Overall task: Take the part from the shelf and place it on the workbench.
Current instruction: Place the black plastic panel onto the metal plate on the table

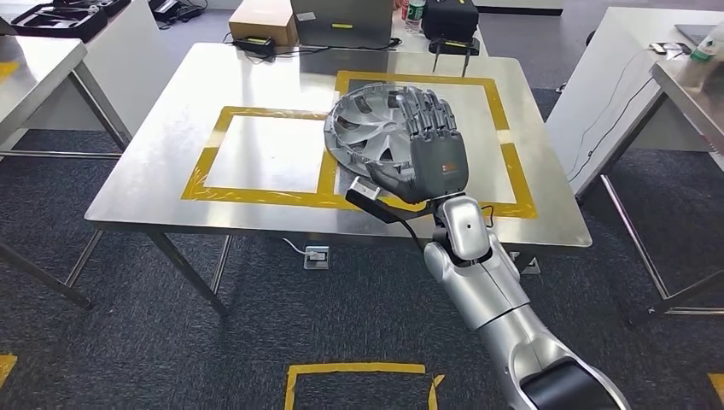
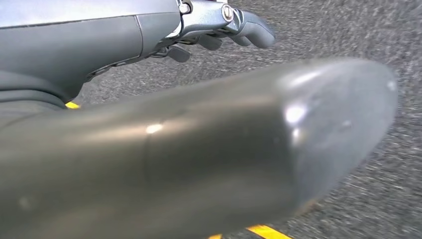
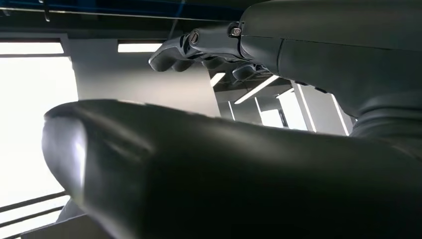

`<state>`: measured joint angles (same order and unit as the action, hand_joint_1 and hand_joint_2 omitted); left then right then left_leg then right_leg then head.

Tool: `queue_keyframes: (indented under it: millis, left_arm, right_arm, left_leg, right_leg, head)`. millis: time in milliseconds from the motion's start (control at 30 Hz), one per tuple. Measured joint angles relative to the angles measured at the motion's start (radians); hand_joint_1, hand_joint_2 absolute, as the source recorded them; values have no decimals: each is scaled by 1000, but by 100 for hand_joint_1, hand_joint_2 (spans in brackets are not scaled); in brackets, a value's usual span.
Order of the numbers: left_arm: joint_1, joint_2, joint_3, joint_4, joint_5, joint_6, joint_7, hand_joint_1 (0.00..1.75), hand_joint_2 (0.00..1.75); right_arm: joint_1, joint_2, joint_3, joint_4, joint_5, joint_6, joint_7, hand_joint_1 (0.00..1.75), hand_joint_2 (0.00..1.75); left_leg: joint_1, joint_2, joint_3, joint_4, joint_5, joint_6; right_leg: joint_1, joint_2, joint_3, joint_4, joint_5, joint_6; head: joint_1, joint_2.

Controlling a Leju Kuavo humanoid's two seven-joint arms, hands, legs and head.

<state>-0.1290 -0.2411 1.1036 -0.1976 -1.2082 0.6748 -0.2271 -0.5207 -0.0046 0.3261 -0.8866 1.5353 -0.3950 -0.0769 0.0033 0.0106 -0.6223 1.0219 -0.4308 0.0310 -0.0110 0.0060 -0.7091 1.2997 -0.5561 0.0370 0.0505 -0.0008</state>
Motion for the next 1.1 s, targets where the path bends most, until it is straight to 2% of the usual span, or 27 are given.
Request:
queue_keyframes:
  millis: [67, 133, 167, 200, 267, 300, 333, 400, 433, 467, 500, 533, 567, 633, 667, 700, 767, 800, 833, 867, 900, 933, 967, 1000, 1033, 1067, 1100]
  left_arm:
    - [-1, 0, 0, 0, 0, 0, 0, 0, 0]
    - [-1, 0, -1, 0, -1, 0, 1, 0, 0]
    - [-1, 0, -2, 0, -2, 0, 2, 0, 0]
    - [0, 0, -3, 0, -3, 0, 3, 0, 0]
    - [4, 0, -5, 1, -4, 0, 4, 0, 0]
    - [6, 0, -5, 1, -4, 0, 5, 0, 0]
    - [7, 1, -5, 1, -4, 0, 5, 0, 0]
    - [8, 1, -5, 1, -3, 0, 6, 0, 0]
    - [8, 1, -5, 1, -3, 0, 6, 0, 0]
    - [9, 1, -5, 1, -3, 0, 6, 0, 0]
    - [9, 1, -5, 1, -3, 0, 6, 0, 0]
    - [9, 1, -5, 1, -3, 0, 6, 0, 0]
    - [8, 1, -5, 1, -3, 0, 6, 0, 0]
    - [5, 1, -6, 1, -3, 0, 5, 0, 0]
    - [5, 2, -6, 1, -3, 0, 5, 0, 0]
    - [4, 2, -6, 1, -3, 0, 4, 0, 0]
    - [6, 1, -6, 2, -1, 1, 3, 0, 0]
    - [7, 1, -6, 2, 0, 1, 3, 0, 0]
    - [7, 0, -6, 2, 2, 1, 3, 0, 0]
    - [7, 0, -6, 2, 3, 1, 3, 0, 0]
    - [7, 0, -6, 2, 3, 1, 4, 0, 0]
    - [8, -1, -6, 2, 3, 1, 4, 0, 0]
    - [8, -1, -6, 2, 4, 1, 4, 0, 0]
    - [8, -1, -6, 2, 4, 0, 4, 0, 0]
    - [8, -1, -6, 2, 4, 0, 4, 0, 0]
    - [7, -1, -6, 2, 4, -1, 4, 0, 0]
    - [7, -2, -6, 2, 4, -2, 4, 0, 0]
  right_arm:
    - [-2, 0, -3, 3, -1, -3, -3, 0, 0]
    - [-5, 2, -6, 3, -1, -5, -5, 0, 0]
    - [-6, 3, -7, 4, -2, -6, -5, 0, 0]
    - [-6, 4, -8, 5, -3, -7, -6, 0, 0]
    - [-4, 6, -11, 8, -8, -11, -14, 0, 0]
    - [-4, 8, -12, 9, -13, -14, -21, 0, 0]
    - [-2, 11, -15, 10, -19, -16, -29, 0, 0]
    - [1, 16, -20, 10, -30, -18, -39, 0, 0]
    - [4, 17, -22, 10, -33, -18, -42, 0, 0]
    - [7, 18, -23, 10, -35, -18, -43, 0, 0]
    - [10, 18, -23, 10, -36, -18, -43, 0, 0]
    - [13, 18, -24, 10, -36, -18, -42, 0, 0]
    - [14, 18, -25, 10, -37, -18, -42, 0, 0]
    - [15, 19, -28, 8, -37, -19, -42, 0, 0]
    - [14, 20, -30, 7, -37, -20, -42, 0, 0]
    - [14, 21, -32, 7, -38, -20, -42, 0, 0]
    - [17, 21, -34, 7, -40, -20, -43, 0, 0]
    - [19, 20, -35, 7, -42, -19, -45, 0, 0]
    - [20, 20, -37, 8, -44, -19, -48, 0, 0]
    - [21, 19, -40, 8, -46, -18, -52, 0, 0]
    - [21, 19, -41, 9, -48, -18, -57, 0, 0]
    - [22, 19, -42, 10, -49, -18, -59, 0, 0]
    - [22, 19, -43, 11, -51, -18, -60, 0, 0]
    - [24, 19, -45, 13, -53, -18, -60, 0, 0]
    - [24, 19, -46, 14, -57, -19, -61, 0, 0]
    - [24, 19, -48, 14, -61, -20, -61, 0, 0]
    - [22, 19, -49, 13, -66, -22, -61, 0, 0]
  left_leg:
    - [1, 0, -31, 9, 19, -7]
    - [0, 0, -50, 15, 36, -18]
    - [0, 0, -53, 16, 45, -24]
    - [1, 0, -54, 13, 54, -31]
    - [4, -2, -58, 10, 62, -44]
    - [5, -4, -66, 22, 43, -50]
    - [6, -6, -80, 52, 6, -54]
    - [7, -7, -115, 169, -97, -61]
    - [7, -7, -128, 234, -129, -63]
    - [7, -7, -130, 281, -137, -64]
    - [7, -7, -118, 300, -123, -63]
    - [7, -7, -87, 282, -98, -60]
    - [7, -8, -38, 232, -78, -56]
    - [3, -10, 77, 87, -87, -46]
    - [0, -12, 112, 33, -102, -41]
    - [-4, -13, 127, 3, -112, -36]
    - [-5, -11, 114, -6, -95, -21]
    - [-4, -8, 106, -7, -84, -12]
    - [-3, -6, 95, -9, -70, -4]
    - [-2, -3, 81, -9, -57, 1]
    - [-2, -3, 65, -9, -44, 5]
    - [-3, -2, 47, -8, -30, 7]
    - [-3, -2, 29, -6, -17, 7]
    - [-4, -2, 11, -4, -4, 6]
    - [-4, -1, -7, -1, 7, 5]
    - [-4, -1, -23, 2, 18, 3]
    - [-4, -1, -36, 6, 28, 0]
  right_leg:
    - [-2, -1, 85, -92, 43, 1]
    - [2, -1, 174, -221, 30, -9]
    - [5, 0, 197, -259, 17, -16]
    - [9, 1, 203, -276, 12, -26]
    - [9, -1, 193, -278, 30, -44]
    - [8, -2, 184, -280, 42, -53]
    - [6, -3, 173, -283, 55, -59]
    - [5, -3, 144, -283, 80, -66]
    - [6, -3, 128, -282, 93, -66]
    - [7, -4, 111, -282, 106, -65]
    - [7, -4, 94, -282, 118, -63]
    - [7, -4, 78, -281, 131, -61]
    - [7, -4, 64, -280, 143, -58]
    - [9, -4, 44, -279, 164, -49]
    - [8, -4, 40, -280, 174, -43]
    - [7, -5, 39, -283, 184, -36]
    - [4, -4, 36, -288, 198, -22]
    - [2, -4, 28, -280, 184, -16]
    - [2, -3, 16, -255, 149, -11]
    - [0, -3, 0, -206, 97, -7]
    - [0, -3, -19, -142, 42, -4]
    - [0, -3, -34, -73, 2, -2]
    - [0, -3, -40, -18, -14, -1]
    - [0, -3, -30, 6, -5, -2]
    - [1, -3, -2, -5, 19, -4]
    - [2, -3, 45, -51, 44, -8]
    - [5, -4, 104, -123, 49, -13]
  head:
    - [0, 0]
    - [1, 0]
    - [2, 0]
    - [3, 0]
    - [5, 0]
    - [4, 0]
    - [1, 0]
    - [-5, 0]
    - [-6, 0]
    - [-6, 0]
    - [-6, 0]
    - [-6, 0]
    - [-6, 0]
    - [-5, 0]
    - [-5, 0]
    - [-5, 0]
    - [-8, 0]
    - [-8, 0]
    - [-8, 0]
    - [-7, 0]
    - [-6, 0]
    - [-6, 0]
    - [-6, 0]
    - [-6, 0]
    - [-6, 0]
    - [-6, 0]
    - [-6, 0]
